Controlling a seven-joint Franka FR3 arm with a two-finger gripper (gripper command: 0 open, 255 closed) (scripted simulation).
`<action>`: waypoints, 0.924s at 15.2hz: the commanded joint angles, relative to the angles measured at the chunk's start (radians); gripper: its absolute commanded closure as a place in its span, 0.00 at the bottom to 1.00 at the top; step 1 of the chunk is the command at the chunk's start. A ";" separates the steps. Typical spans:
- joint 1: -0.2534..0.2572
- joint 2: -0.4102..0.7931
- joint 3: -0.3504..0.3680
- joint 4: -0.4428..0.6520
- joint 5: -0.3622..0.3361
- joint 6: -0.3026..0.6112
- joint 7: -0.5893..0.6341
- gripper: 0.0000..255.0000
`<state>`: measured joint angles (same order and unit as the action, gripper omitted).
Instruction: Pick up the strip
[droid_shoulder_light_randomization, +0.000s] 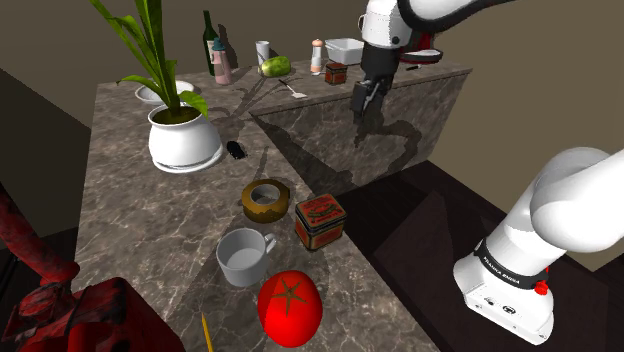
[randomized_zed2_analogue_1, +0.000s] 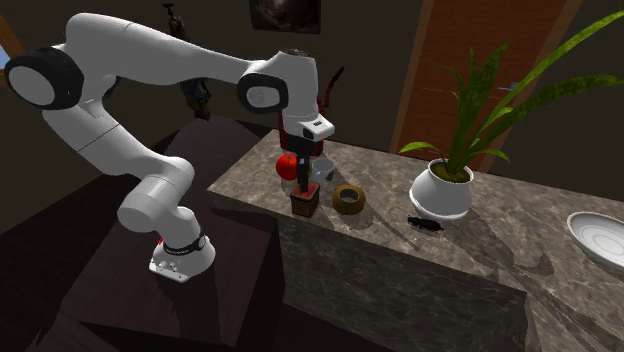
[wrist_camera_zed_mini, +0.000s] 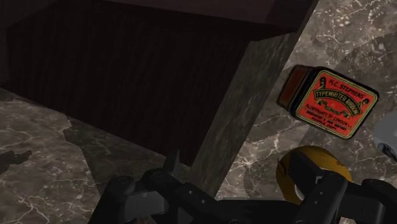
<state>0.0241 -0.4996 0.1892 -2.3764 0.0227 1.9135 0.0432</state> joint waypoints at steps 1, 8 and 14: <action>0.003 0.055 0.019 -0.002 0.004 0.055 0.024 0.00; 0.010 0.292 0.091 0.050 -0.013 0.224 0.130 0.00; 0.024 0.518 0.133 0.146 -0.075 0.335 0.236 0.00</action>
<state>0.0450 -0.0239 0.3160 -2.2471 -0.0387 2.2258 0.2588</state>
